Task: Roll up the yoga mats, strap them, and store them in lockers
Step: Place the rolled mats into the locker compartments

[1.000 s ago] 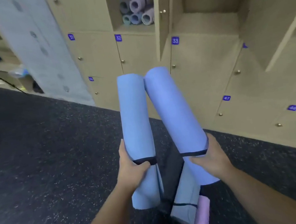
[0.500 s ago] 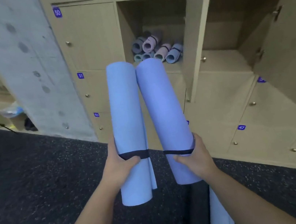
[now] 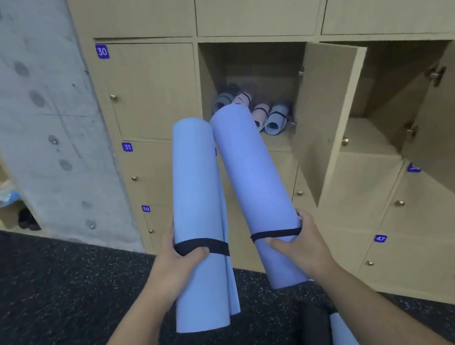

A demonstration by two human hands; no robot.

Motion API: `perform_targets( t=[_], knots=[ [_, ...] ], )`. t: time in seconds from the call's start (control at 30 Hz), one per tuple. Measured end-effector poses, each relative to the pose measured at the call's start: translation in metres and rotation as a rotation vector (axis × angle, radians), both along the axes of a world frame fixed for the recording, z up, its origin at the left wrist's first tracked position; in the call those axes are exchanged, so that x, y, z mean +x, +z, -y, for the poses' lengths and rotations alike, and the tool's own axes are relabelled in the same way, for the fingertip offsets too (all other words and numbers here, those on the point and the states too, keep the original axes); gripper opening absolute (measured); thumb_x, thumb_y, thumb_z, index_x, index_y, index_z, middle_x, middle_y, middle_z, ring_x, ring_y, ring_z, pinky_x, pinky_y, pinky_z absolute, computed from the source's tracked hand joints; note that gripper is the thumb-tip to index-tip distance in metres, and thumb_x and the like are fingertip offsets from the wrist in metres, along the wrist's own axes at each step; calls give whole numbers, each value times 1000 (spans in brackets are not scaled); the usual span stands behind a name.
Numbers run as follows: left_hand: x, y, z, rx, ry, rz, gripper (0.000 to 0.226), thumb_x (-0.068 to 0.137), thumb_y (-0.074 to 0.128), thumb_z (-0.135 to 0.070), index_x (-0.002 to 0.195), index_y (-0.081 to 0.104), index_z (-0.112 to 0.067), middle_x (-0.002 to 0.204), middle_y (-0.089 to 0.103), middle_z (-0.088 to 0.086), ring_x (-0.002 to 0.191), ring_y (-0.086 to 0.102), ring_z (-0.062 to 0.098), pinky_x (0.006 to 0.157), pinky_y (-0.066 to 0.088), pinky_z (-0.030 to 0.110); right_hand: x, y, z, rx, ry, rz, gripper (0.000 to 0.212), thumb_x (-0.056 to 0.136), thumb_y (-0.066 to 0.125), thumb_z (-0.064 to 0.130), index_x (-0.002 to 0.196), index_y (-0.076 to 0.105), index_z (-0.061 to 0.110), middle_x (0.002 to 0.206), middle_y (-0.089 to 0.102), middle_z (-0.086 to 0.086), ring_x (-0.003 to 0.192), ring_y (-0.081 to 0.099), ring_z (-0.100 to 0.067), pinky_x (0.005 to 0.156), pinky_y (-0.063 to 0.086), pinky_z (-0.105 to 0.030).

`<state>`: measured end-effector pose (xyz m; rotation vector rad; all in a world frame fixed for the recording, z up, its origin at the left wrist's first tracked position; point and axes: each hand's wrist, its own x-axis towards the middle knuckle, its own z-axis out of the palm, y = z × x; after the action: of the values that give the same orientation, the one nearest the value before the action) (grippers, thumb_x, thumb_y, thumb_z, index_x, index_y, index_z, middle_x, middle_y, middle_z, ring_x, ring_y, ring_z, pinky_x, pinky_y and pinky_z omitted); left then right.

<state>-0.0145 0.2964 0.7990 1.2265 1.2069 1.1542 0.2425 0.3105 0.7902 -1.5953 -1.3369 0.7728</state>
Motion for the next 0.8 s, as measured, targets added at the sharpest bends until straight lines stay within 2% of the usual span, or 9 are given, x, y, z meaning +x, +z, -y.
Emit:
perform_targets(
  t=[0.17,0.33,0.47,0.53,0.63,0.7,0.8],
  knots=[
    [-7,6,-68,22,41,-64,90,57,72,-36,134,29,-56,113,65,-14,94,68,11,86,54,40,-15,-10,-72,-22,15,-55,84,71,81,37,137,32,24,121,51,8,109,54,-16,93,47,-37],
    [12,6,-175,62,45,-124,82,62,78,-39,131,35,-50,104,68,-15,92,68,9,85,55,41,-7,-10,-176,-17,29,-113,79,77,77,36,139,30,24,116,53,9,103,57,-14,85,47,-32],
    [41,15,-266,92,37,-91,71,81,75,-13,129,34,-47,106,66,-13,82,67,-2,64,52,15,12,0,-259,-17,17,-125,73,79,75,35,136,32,22,107,52,14,93,55,-8,68,44,-22],
    [55,18,-302,115,49,-95,72,81,75,-12,127,33,-48,110,65,-12,84,67,-3,62,50,13,22,7,-293,0,7,-108,69,78,76,35,132,34,24,108,53,14,93,55,-6,66,42,-19],
    [69,17,-343,126,46,-64,76,80,76,-13,134,33,-44,111,64,-15,89,67,-1,69,52,16,32,11,-336,19,2,-110,61,78,76,32,121,34,30,105,53,16,92,55,-4,65,42,-15],
    [75,19,-370,124,18,-65,80,76,79,-18,139,33,-40,108,66,-16,94,68,5,79,54,28,35,12,-359,28,-10,-117,60,79,76,31,122,34,28,106,53,15,93,55,-5,66,41,-14],
    [84,23,-421,141,-40,-97,90,67,78,-30,142,31,-42,116,64,-17,102,66,9,91,53,41,44,14,-394,30,-67,-95,66,79,75,34,131,36,22,114,53,10,100,55,-11,74,44,-24]
  ],
)
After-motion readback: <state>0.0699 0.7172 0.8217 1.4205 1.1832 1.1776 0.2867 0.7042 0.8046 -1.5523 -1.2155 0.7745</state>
